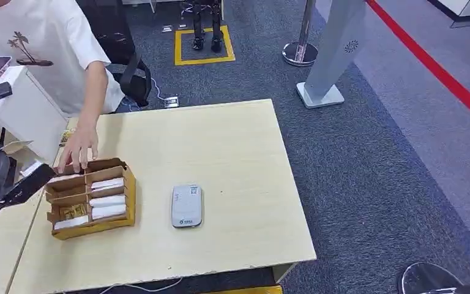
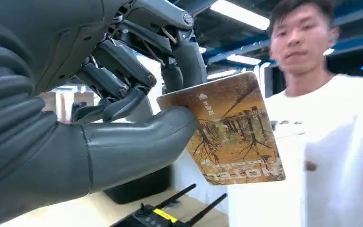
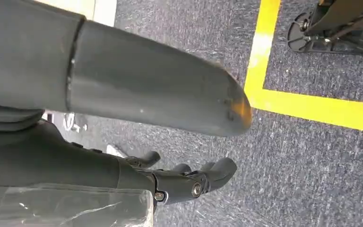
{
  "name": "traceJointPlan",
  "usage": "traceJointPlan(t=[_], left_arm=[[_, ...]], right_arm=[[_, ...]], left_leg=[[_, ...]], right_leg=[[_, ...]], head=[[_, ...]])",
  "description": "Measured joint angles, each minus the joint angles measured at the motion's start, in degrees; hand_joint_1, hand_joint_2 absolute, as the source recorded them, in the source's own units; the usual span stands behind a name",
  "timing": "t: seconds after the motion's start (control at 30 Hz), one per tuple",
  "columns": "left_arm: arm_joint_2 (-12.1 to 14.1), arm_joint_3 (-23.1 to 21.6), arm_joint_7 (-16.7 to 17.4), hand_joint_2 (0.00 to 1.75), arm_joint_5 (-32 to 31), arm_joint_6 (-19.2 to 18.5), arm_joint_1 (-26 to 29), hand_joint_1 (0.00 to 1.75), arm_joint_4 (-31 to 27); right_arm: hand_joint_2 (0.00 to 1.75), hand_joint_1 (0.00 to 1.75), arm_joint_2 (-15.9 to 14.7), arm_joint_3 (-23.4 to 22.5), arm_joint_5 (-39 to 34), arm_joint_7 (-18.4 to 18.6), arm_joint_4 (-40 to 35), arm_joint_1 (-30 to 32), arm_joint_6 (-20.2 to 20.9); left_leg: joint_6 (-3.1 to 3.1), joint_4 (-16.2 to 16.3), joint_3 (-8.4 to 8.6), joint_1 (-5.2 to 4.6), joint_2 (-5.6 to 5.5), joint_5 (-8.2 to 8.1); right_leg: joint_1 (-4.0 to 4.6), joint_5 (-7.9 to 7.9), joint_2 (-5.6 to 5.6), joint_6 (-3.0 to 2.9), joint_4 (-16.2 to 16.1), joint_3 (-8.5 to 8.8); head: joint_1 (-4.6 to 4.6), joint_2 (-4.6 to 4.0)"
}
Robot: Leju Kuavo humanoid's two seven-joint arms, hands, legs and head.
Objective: Pass the card to the sensor for recognition and then transmit it.
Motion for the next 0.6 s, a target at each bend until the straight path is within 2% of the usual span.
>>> traceJointPlan(t=[0.23, 0.4, 0.6], left_arm=[[1.6, -0.3, 0.0, 1.75, 0.5, -1.8, -9.4, 1.75, 11.3], [1.7, -0.9, 0.0, 1.75, 0.3, -2.3, -12.8, 1.75, 15.2], [1.7, -1.6, 0.0, 1.75, 0.2, -2.5, -14.2, 1.75, 17.3]], right_arm=[[0.00, 0.00, 0.0, 0.0, 1.0, 0.7, 0.0, -0.7, 0.1], [0.00, 0.00, 0.0, 0.0, 0.9, 0.7, 0.0, -0.8, 0.1], [0.00, 0.00, 0.0, 0.0, 0.9, 0.7, 0.0, -0.8, 0.1]], left_leg=[[-0.05, 0.0, -0.01, 0.01, 0.03, 0.03], [-0.05, 0.0, -0.01, 0.01, 0.04, 0.03], [-0.06, 0.0, -0.01, 0.01, 0.10, 0.03]], right_leg=[[0.01, 0.05, 0.04, -0.07, 0.0, -0.05], [0.01, 0.05, 0.05, -0.07, 0.0, -0.06], [0.01, 0.05, 0.12, -0.07, 0.0, -0.08]], head=[[0.02, 0.00], [0.02, 0.00], [0.00, 0.00]])
